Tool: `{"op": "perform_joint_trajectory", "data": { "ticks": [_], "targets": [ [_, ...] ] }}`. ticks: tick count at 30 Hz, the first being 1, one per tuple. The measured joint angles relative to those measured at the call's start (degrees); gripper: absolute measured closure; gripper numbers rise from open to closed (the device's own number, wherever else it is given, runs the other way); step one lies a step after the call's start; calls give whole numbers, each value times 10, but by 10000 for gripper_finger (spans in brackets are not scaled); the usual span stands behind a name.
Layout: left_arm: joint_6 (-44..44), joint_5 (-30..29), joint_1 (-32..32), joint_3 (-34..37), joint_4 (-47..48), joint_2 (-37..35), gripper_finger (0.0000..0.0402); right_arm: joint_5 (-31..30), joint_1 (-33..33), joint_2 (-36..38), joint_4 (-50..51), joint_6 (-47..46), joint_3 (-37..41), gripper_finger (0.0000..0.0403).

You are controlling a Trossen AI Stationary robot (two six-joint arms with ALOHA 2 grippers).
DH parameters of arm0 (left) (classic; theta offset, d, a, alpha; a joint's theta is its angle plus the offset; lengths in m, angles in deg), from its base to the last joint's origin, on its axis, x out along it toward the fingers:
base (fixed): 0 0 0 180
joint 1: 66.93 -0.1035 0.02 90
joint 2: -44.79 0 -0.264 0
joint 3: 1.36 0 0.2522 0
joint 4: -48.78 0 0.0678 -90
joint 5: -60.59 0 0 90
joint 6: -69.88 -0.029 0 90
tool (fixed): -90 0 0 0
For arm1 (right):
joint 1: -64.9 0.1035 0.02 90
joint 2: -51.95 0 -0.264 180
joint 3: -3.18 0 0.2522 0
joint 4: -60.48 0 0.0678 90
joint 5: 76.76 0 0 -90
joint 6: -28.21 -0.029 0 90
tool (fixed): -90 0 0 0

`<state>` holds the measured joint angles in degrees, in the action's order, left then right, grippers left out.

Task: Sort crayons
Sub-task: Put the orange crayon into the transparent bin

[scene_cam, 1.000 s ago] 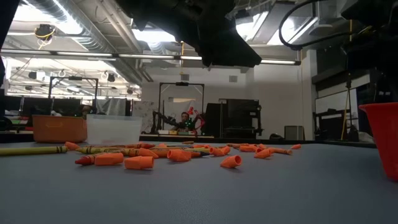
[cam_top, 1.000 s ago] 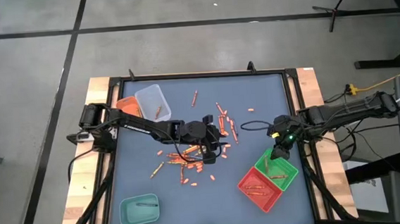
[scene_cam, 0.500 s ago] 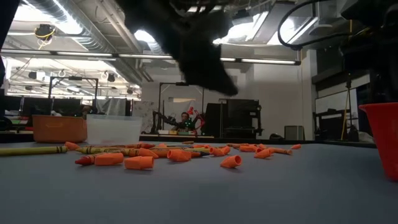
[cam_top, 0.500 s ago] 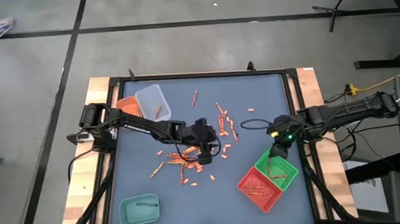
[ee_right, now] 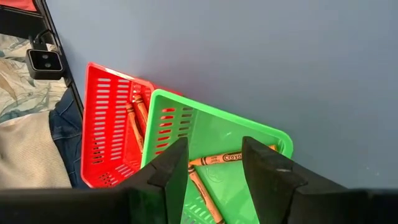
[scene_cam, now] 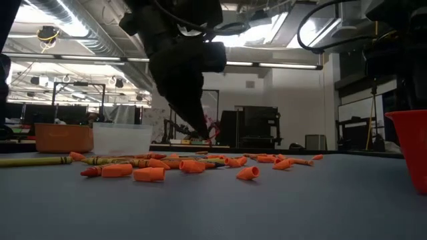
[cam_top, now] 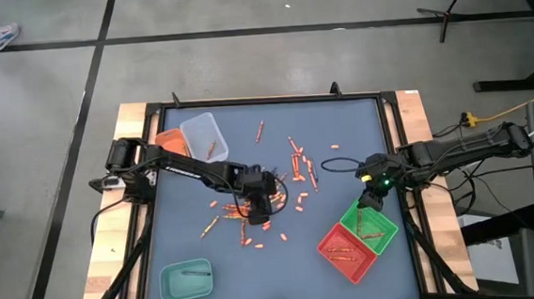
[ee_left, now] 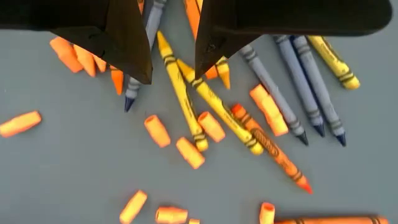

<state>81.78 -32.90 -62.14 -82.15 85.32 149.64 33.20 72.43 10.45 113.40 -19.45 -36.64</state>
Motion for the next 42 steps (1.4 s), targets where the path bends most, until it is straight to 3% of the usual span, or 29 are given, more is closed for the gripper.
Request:
{"op": "perform_joint_trajectory", "data": {
  "ticks": [18,32,42],
  "targets": [
    [32,-20,1,49,2,0,296,0,0,0,0,1,0,255],
    [57,-20,1,112,-60,-1,296,0,0,0,0,2,0,255],
    [57,-30,2,115,-79,-1,296,0,0,0,0,2,0,255]
  ]
}}
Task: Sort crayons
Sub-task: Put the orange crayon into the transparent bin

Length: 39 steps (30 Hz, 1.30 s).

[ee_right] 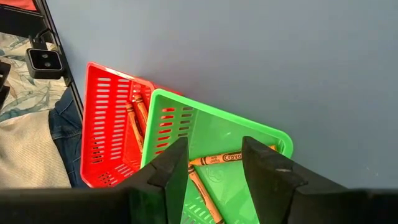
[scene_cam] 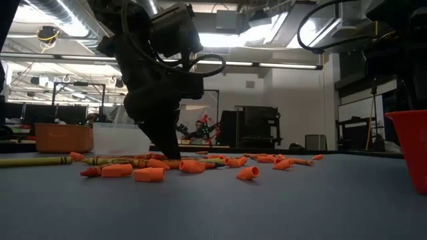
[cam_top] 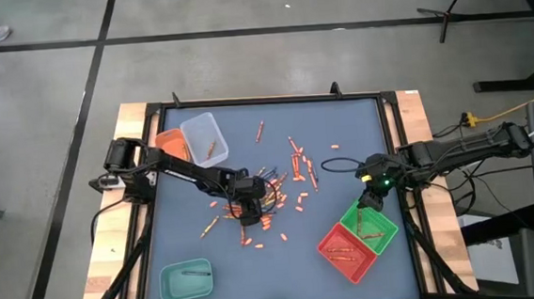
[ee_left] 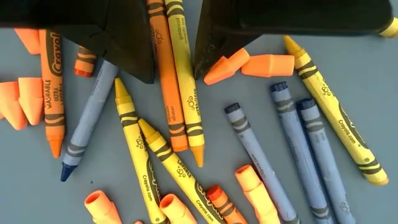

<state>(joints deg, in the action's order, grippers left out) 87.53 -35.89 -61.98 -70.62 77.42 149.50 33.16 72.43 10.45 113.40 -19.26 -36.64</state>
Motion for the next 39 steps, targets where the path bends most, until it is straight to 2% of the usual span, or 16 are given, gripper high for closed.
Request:
{"op": "perform_joint_trajectory", "data": {
  "ticks": [7,13,20,39],
  "targets": [
    [2,-23,-5,0,-11,1,296,0,0,0,0,0,0,255],
    [3,-71,-14,1,-28,2,296,0,0,0,0,0,0,255],
    [3,-70,-29,1,-29,2,296,0,0,0,0,0,0,255],
    [-17,-61,-20,1,-55,3,296,0,0,0,0,0,0,255]
  ]
}}
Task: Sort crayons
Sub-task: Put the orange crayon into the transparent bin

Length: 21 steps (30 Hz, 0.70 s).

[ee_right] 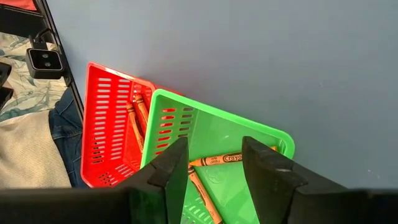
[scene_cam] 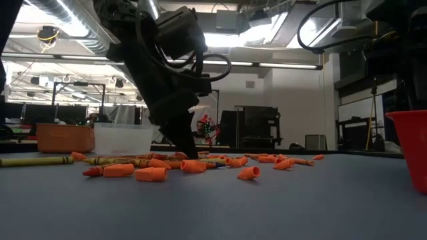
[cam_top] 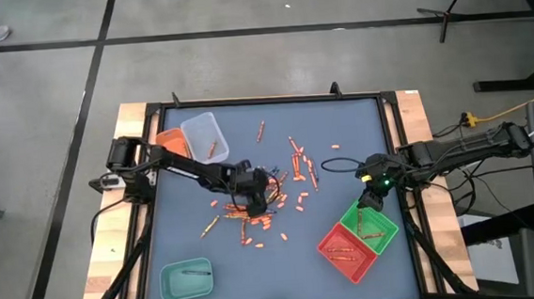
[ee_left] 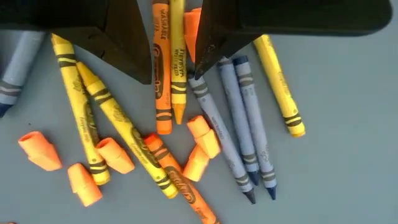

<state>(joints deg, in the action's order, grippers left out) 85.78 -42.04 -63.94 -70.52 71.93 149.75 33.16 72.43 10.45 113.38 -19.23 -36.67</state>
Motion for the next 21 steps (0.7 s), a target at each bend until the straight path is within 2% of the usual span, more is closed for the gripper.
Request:
{"op": "perform_joint_trajectory", "data": {
  "ticks": [8,21],
  "targets": [
    [0,1,27,0,0,0,296,0,0,0,0,0,0,255],
    [0,1,30,0,-15,0,296,0,0,0,0,0,0,255]
  ]
}}
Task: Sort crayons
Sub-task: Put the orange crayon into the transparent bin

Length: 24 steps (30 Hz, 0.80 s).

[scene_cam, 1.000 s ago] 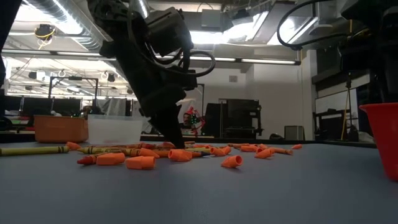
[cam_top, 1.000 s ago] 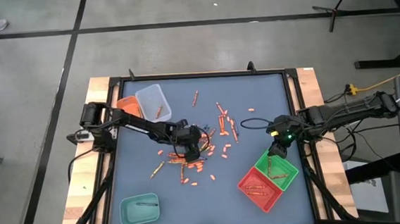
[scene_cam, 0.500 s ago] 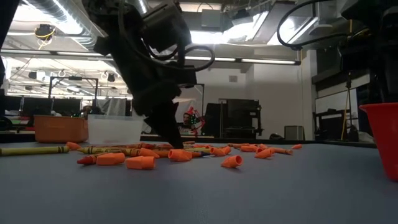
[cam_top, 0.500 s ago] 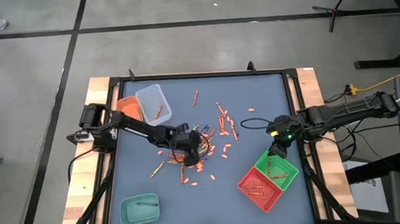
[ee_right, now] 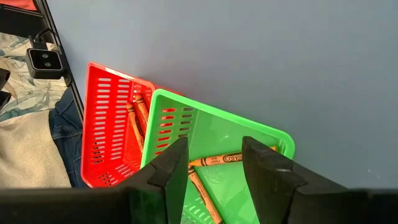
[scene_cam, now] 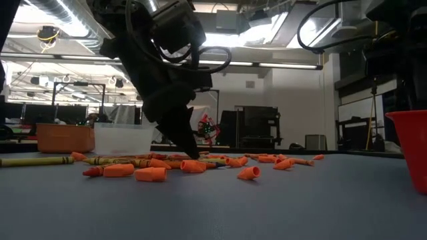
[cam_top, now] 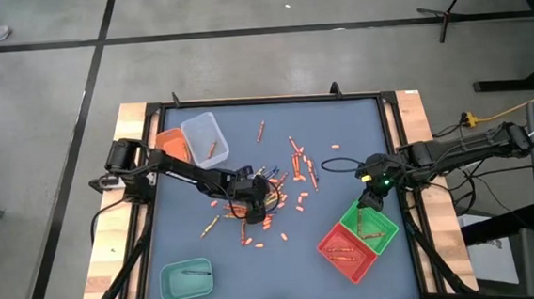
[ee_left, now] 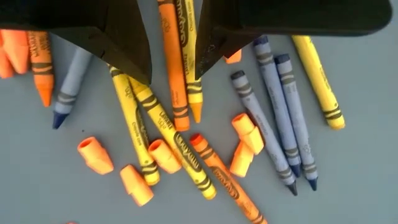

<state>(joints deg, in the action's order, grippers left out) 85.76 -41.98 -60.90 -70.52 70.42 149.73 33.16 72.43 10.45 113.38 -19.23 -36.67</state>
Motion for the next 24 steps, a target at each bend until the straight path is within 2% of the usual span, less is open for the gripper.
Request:
{"op": "perform_joint_trajectory", "data": {
  "ticks": [11,24],
  "targets": [
    [0,0,17,-1,-8,0,296,0,0,0,0,0,0,255],
    [12,2,15,-1,38,-1,296,0,0,0,0,0,0,255]
  ]
}}
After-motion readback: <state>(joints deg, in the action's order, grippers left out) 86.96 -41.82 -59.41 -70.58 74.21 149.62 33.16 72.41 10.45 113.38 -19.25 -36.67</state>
